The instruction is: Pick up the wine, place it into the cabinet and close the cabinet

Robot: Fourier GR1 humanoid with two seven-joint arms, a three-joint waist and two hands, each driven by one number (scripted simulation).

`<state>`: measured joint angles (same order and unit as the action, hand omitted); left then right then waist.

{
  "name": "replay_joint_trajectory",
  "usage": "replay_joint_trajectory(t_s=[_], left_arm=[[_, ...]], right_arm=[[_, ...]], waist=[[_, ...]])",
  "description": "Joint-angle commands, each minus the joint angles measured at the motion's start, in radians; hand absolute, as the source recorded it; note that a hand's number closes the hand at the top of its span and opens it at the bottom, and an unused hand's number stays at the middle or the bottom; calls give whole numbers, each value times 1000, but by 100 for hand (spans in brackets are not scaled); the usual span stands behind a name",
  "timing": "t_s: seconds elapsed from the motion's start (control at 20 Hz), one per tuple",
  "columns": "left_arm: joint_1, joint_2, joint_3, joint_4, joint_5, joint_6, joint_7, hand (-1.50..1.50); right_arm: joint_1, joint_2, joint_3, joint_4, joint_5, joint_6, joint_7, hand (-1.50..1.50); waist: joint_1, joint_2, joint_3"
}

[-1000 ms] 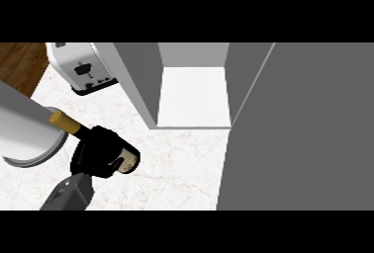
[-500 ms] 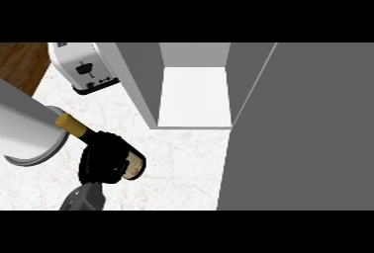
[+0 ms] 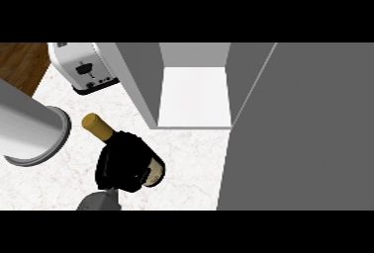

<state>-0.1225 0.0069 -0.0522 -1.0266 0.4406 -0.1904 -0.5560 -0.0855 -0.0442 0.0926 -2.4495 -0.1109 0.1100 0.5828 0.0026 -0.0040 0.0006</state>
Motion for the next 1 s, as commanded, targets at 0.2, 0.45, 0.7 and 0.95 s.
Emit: replay_joint_trajectory(t_s=[0.2, 0.45, 0.7, 0.95], left_arm=[[73, -7, -271, -193, 103, 248, 41, 150], [20, -7, -381, -216, 198, 429, 64, 150], [21, -7, -357, -164, 250, 400, 57, 150], [-75, -7, -354, -43, 301, 421, 11, 150]], right_arm=[[-17, 3, -34, 26, -65, 17, -30, -150], [-38, 8, 3, -17, -19, -12, 33, -150], [44, -6, -39, -7, -91, 48, -33, -150], [64, 19, -4, 22, -24, 51, -69, -150]], waist=[[-4, 3, -1], [-7, 4, -1], [-7, 4, -1], [-8, 4, -1]])
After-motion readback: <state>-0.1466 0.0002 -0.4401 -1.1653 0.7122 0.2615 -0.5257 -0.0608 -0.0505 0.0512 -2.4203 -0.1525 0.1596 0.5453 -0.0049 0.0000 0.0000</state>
